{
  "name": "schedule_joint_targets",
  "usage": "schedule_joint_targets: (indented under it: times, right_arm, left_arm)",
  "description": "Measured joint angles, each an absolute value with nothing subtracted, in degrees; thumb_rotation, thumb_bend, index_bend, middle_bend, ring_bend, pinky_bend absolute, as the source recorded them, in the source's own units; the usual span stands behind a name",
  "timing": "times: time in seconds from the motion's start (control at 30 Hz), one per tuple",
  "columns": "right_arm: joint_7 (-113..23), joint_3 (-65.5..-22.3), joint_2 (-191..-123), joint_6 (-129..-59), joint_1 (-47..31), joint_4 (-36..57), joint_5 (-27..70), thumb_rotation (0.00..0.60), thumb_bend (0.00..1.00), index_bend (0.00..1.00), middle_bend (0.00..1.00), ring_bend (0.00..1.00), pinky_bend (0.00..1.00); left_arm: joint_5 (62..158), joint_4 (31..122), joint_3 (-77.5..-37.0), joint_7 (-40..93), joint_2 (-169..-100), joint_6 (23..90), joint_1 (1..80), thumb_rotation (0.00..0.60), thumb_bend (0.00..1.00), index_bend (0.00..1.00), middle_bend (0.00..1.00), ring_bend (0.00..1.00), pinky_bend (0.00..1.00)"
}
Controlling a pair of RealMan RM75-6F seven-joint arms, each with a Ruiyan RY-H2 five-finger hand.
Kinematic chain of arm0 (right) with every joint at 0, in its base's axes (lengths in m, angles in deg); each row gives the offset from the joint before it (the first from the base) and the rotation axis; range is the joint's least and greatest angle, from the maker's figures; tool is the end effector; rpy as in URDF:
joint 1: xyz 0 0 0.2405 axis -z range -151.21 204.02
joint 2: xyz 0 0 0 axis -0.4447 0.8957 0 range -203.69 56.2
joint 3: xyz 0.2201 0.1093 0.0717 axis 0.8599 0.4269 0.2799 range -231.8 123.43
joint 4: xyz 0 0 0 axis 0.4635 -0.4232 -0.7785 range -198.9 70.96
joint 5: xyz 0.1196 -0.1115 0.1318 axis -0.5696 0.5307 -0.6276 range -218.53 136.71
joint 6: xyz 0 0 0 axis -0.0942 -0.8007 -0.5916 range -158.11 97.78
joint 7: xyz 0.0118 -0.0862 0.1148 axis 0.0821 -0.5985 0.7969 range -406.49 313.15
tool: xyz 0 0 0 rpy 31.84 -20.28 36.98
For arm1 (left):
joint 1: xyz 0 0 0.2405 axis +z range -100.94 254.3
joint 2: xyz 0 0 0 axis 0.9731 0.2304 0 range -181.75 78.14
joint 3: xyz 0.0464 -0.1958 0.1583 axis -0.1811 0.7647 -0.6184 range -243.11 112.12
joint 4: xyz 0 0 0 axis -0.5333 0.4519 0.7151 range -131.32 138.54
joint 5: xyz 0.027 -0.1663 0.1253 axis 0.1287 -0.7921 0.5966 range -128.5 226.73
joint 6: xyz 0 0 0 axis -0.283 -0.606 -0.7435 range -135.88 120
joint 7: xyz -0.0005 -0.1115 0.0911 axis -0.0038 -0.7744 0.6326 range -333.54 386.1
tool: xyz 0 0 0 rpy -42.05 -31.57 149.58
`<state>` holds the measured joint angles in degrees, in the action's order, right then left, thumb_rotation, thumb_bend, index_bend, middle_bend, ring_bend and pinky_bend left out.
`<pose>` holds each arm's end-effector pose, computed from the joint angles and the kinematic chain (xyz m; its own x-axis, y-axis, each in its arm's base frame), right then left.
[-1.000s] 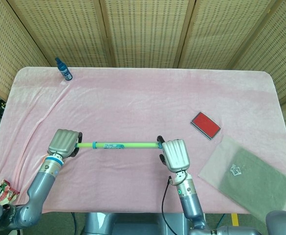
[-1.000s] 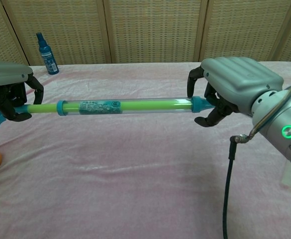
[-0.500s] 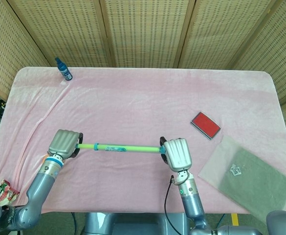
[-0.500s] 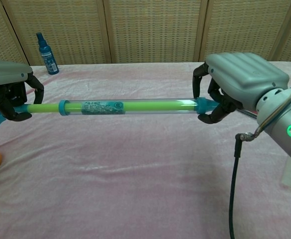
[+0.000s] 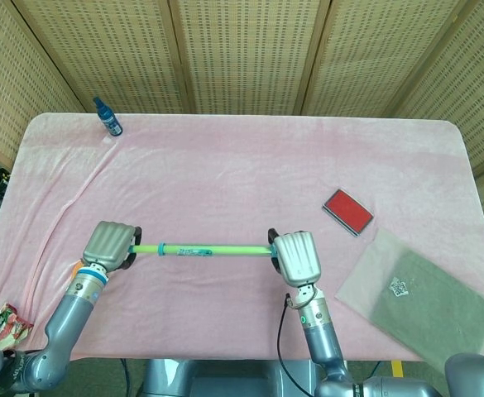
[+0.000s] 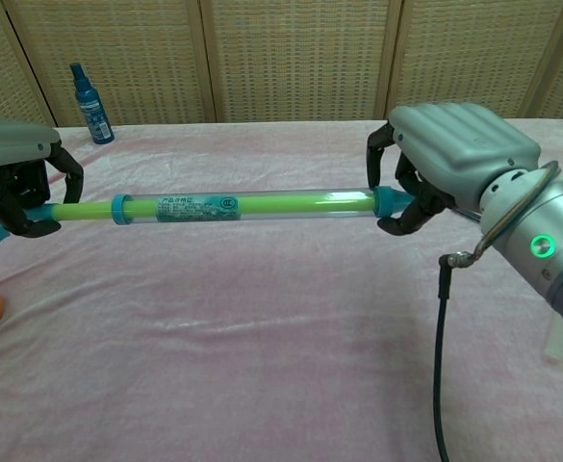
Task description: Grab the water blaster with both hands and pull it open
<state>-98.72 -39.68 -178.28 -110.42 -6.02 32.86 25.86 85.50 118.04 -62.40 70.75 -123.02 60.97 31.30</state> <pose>-0.0897 -0.2776 -0.0235 0.4534 0.0242 0.8910 -0.8695 -0.2077 0.4481 -0.1592 0.2963 0.0562 0.5911 0.3661 0.7187 0.8031 -0.1842 -0.5667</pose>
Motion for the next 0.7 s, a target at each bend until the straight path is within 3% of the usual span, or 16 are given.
schedule_joint_targets:
  times: [0.3, 0.7]
  right_arm:
    - [-97.0, -36.6, -174.8, -109.6, -6.4, 29.8, 22.9, 0.600, 0.45, 0.76, 1.00, 1.00, 0.79]
    - [-95.1, -36.5, -172.2, -109.7, -5.3, 27.4, 20.8, 0.600, 0.45, 0.76, 1.00, 1.00, 0.79]
  left_arm:
    - [86.8, 114.6, -62.9, 66.3, -119.0, 58.0, 32.7, 0.600, 0.64, 0.78, 0.89, 0.84, 0.78]
    - [88.4, 112.8, -63.2, 64.0, -117.4, 56.3, 33.6, 0.600, 0.64, 0.78, 0.89, 0.84, 0.78]
